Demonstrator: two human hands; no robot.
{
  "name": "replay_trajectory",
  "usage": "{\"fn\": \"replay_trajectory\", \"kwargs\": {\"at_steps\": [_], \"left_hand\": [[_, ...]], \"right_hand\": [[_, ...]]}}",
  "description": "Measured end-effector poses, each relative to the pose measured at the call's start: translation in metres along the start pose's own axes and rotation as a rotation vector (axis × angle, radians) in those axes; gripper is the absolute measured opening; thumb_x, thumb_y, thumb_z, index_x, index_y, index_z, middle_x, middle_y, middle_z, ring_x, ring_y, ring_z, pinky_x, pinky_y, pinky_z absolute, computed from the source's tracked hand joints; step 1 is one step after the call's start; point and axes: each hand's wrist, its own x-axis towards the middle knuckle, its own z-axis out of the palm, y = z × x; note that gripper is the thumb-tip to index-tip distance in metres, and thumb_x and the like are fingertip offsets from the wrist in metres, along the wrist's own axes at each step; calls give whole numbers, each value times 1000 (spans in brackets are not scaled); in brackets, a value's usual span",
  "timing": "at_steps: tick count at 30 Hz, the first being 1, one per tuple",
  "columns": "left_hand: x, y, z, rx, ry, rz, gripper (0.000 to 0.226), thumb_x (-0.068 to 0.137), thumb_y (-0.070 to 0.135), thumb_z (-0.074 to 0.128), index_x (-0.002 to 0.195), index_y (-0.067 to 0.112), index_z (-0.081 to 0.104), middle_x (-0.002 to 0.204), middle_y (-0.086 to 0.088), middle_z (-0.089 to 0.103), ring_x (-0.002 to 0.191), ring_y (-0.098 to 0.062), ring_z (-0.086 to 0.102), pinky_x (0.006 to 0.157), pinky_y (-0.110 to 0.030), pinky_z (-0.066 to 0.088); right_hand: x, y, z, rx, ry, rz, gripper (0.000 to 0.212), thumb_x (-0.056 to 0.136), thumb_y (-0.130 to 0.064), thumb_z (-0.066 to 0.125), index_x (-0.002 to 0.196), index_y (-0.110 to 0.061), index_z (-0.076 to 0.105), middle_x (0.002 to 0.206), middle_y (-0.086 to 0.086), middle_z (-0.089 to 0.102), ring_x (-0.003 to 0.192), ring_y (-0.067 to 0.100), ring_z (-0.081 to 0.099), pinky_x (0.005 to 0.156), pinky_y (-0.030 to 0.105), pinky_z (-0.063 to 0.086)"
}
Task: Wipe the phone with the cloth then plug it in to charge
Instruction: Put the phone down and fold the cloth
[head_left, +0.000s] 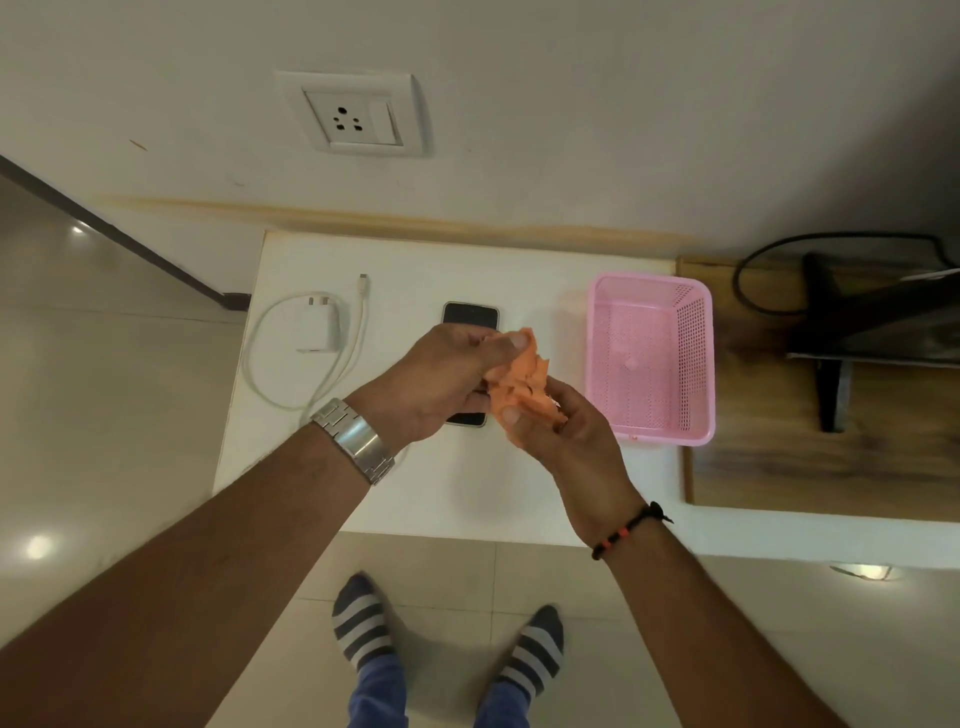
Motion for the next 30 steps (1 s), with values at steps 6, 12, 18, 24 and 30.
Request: {"fn": "replay_trajectory", "kwargs": {"at_steps": [6, 12, 18, 24, 30], "left_hand": [[26, 4, -13, 487, 144, 218, 32, 101, 34, 73, 87, 6, 82, 68, -6, 77, 60, -17, 74, 57, -30, 63], [70, 6, -14, 610, -90, 41, 20, 99, 18, 75, 107, 0, 79, 106, -21, 80, 96, -31, 80, 76, -34, 68], [107, 24, -9, 999, -185, 58, 13, 94, 12, 78, 106, 8, 79, 99, -7, 77, 97, -35, 78, 87, -46, 67], [129, 27, 2, 1168, -61, 223, 31, 92, 19, 78, 122, 10, 75, 107, 0, 68, 102, -21, 65, 91, -33, 54], [126, 20, 11, 1245, 31, 441, 23, 94, 15, 68, 115, 9, 74, 116, -8, 73, 107, -26, 67, 96, -40, 55]], "right_hand": [[-8, 17, 10, 167, 253, 126, 17, 90, -19, 78, 107, -18, 79, 100, 7, 80, 84, 20, 75, 72, 27, 61], [-1, 36, 15, 302, 419, 330, 10, 90, -13, 74, 99, -14, 79, 96, 2, 81, 91, 21, 75, 77, 32, 63], [25, 43, 9, 246, 601, 452, 10, 88, -18, 74, 88, -8, 71, 91, 8, 76, 85, 23, 75, 51, 20, 60], [52, 39, 9, 245, 653, 402, 32, 88, -24, 77, 111, -2, 73, 112, 9, 77, 94, 24, 75, 56, 18, 61], [42, 47, 17, 91, 628, 429, 13, 92, -22, 67, 87, -10, 68, 95, 11, 74, 68, 19, 69, 65, 29, 61]]}}
